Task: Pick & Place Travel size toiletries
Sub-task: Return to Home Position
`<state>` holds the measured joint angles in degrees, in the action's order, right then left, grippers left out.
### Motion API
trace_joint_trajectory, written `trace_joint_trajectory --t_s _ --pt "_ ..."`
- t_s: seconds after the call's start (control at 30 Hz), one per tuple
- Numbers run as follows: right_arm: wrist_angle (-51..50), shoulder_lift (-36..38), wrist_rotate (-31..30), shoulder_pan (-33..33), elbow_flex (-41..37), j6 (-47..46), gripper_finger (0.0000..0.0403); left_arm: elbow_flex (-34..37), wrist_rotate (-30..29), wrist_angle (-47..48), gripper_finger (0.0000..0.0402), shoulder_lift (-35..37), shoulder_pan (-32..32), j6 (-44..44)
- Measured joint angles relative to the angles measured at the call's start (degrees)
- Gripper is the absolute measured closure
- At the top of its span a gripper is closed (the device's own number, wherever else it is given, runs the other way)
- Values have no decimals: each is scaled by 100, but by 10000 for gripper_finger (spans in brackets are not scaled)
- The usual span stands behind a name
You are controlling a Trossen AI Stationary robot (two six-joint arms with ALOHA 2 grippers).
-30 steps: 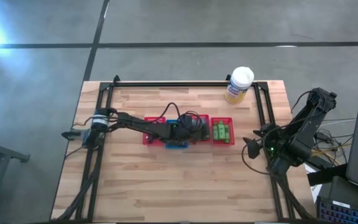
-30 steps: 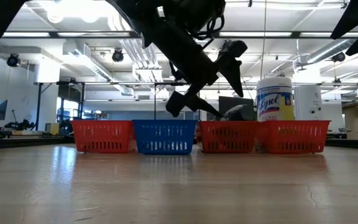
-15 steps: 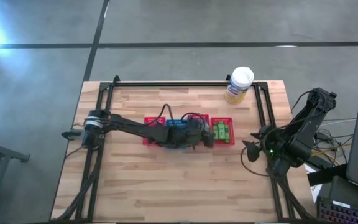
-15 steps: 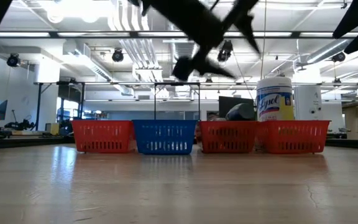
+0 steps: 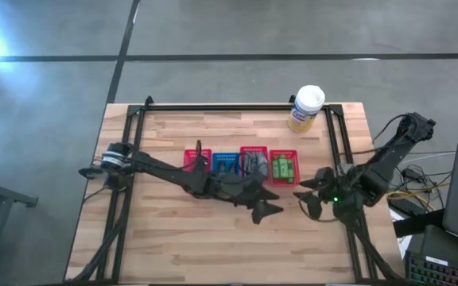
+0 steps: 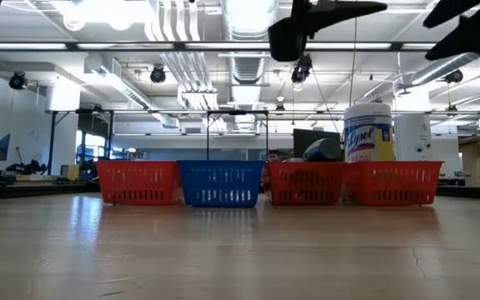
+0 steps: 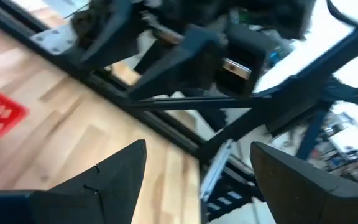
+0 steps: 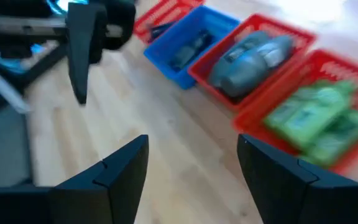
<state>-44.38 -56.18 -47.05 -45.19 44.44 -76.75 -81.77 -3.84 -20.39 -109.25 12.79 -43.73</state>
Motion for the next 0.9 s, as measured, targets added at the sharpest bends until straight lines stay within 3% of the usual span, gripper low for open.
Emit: trace_joint_trajectory --t_s 0.17,0.3,0.57,0.8,0.9 --pt "2216 538 767 361 -773 1351 177 652 39 -1215 110 31 194 -92" --pt "3117 855 672 478 -1009 2301 187 1372 35 -2073 110 213 164 -293" --pt "3125 1623 -925 775 -889 3327 195 3104 35 -2610 110 1606 -280 -269" --pt "3124 2184 -3333 1042 -856 4411 178 4702 33 -2611 110 3434 -784 -259" --pt "3063 2358 -3745 1039 -856 4442 168 5373 35 -2615 110 4222 -1019 -288"
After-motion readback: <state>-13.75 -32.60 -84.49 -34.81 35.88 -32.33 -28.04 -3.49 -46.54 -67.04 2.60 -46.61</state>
